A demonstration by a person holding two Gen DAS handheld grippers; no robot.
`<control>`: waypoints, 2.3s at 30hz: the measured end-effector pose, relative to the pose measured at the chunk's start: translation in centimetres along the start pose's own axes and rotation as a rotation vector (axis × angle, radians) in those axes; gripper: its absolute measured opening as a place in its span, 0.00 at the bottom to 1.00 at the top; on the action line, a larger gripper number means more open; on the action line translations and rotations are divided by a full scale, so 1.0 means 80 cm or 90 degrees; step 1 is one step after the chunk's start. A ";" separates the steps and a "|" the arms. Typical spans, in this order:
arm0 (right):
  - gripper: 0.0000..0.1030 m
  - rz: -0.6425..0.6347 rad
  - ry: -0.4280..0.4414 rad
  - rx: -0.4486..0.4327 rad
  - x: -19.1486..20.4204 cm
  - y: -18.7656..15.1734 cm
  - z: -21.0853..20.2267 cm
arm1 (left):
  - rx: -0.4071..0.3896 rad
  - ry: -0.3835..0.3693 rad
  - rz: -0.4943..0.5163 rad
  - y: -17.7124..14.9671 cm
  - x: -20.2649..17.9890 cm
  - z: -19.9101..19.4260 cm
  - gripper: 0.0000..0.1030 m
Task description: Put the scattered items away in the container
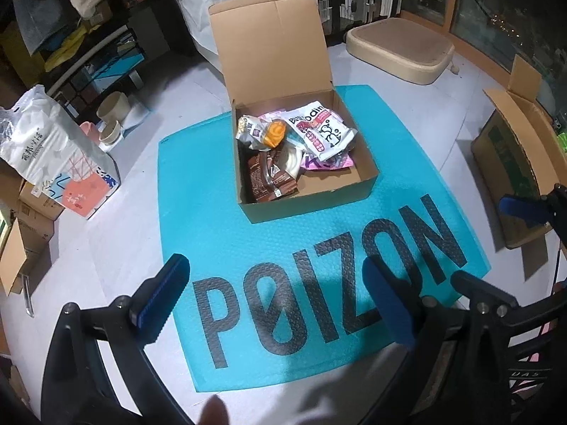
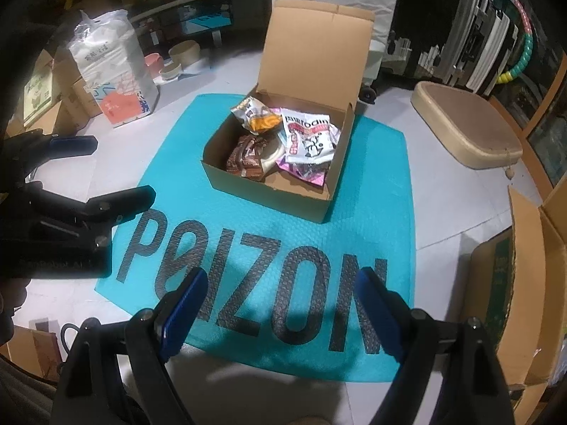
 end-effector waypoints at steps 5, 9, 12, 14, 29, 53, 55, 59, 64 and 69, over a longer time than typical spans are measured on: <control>0.84 -0.004 0.001 -0.011 0.002 0.008 -0.012 | -0.001 -0.008 -0.024 0.002 0.002 -0.008 0.95; 0.84 -0.005 -0.004 -0.013 0.000 0.012 -0.014 | -0.004 -0.008 -0.035 0.003 0.002 -0.011 0.95; 0.84 -0.003 -0.005 -0.011 -0.001 0.012 -0.012 | -0.003 -0.010 -0.037 0.003 0.001 -0.011 0.95; 0.84 -0.003 -0.006 -0.009 0.000 0.010 -0.012 | 0.000 -0.010 -0.036 0.001 0.000 -0.011 0.95; 0.84 -0.004 -0.010 -0.003 -0.002 0.005 -0.009 | 0.014 -0.011 -0.047 -0.005 -0.001 -0.008 0.95; 0.84 -0.002 -0.016 0.011 -0.002 0.001 0.000 | 0.025 -0.026 -0.073 -0.012 0.004 -0.006 0.95; 0.84 -0.002 -0.016 0.012 -0.003 0.000 0.001 | 0.025 -0.029 -0.072 -0.012 0.003 -0.006 0.95; 0.84 -0.003 -0.017 0.012 -0.003 0.000 0.001 | 0.031 -0.030 -0.073 -0.014 0.003 -0.004 0.95; 0.84 -0.003 -0.017 0.012 -0.003 0.001 0.002 | 0.038 -0.031 -0.075 -0.016 0.002 -0.002 0.95; 0.84 -0.004 -0.017 0.015 -0.001 0.001 0.003 | 0.048 -0.034 -0.077 -0.019 0.002 0.002 0.95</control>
Point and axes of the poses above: each gripper's, at about its wrist camera, not at the fingertips, and z roughly the way its jaws point, x to its left, y to its top, the point moved 5 cm from there along z, roughly the way its jaws point, and after that the axes turned 12 degrees about -x, right-handed, at the moved point
